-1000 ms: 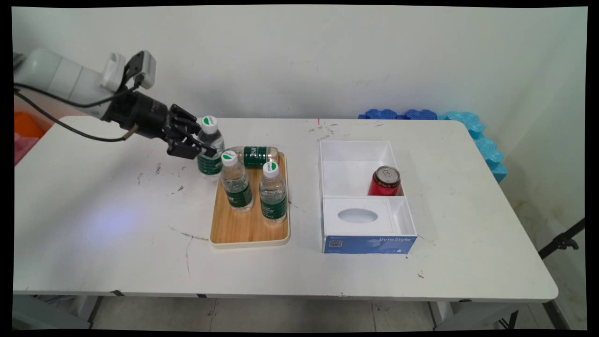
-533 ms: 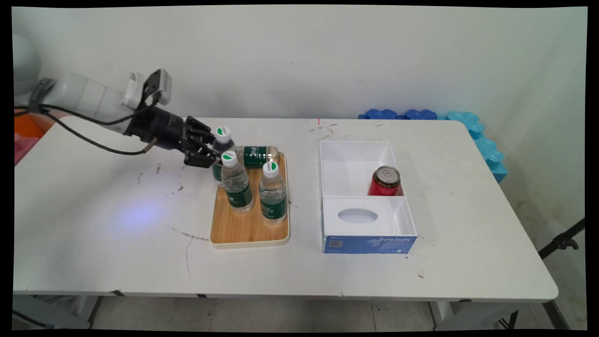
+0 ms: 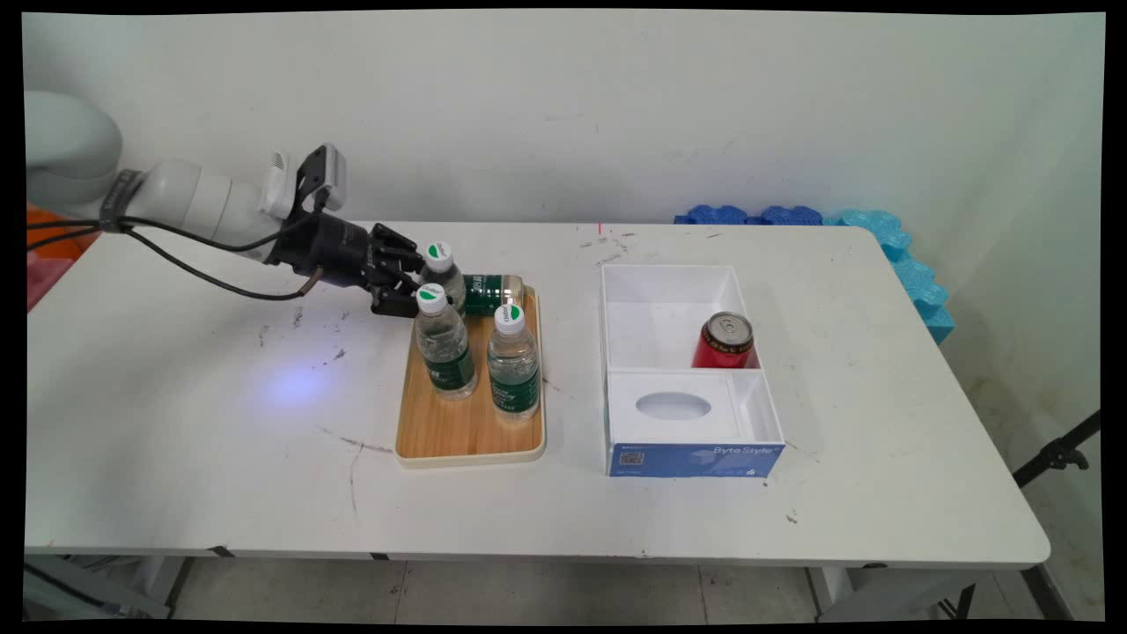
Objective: Place the picked object on the tray
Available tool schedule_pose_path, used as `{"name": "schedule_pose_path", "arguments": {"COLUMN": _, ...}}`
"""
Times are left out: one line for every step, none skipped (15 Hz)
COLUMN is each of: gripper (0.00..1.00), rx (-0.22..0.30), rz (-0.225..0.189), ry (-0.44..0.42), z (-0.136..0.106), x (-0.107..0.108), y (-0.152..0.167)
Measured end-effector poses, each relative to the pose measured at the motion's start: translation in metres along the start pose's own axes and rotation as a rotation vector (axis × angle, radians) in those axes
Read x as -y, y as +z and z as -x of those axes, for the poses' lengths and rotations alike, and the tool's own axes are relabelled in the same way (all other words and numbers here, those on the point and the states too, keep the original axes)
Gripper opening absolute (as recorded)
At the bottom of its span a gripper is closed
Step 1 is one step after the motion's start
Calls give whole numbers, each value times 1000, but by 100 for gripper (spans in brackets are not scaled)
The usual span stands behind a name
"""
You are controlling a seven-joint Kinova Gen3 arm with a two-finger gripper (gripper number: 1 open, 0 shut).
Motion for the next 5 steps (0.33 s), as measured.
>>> {"name": "schedule_pose_path", "arguments": {"gripper": 0, "rx": -2, "rz": 0, "ry": 1, "z": 2, "x": 0, "y": 2}}
{"name": "schedule_pose_path", "arguments": {"gripper": 100, "rx": -4, "rz": 1, "ry": 2, "z": 3, "x": 1, "y": 3}}
{"name": "schedule_pose_path", "arguments": {"gripper": 100, "rx": -6, "rz": 2, "ry": 5, "z": 4, "x": 1, "y": 4}}
{"name": "schedule_pose_path", "arguments": {"gripper": 100, "rx": -9, "rz": 4, "ry": 10, "z": 5, "x": 1, "y": 5}}
{"name": "schedule_pose_path", "arguments": {"gripper": 100, "rx": -12, "rz": 6, "ry": 15, "z": 5, "x": 1, "y": 5}}
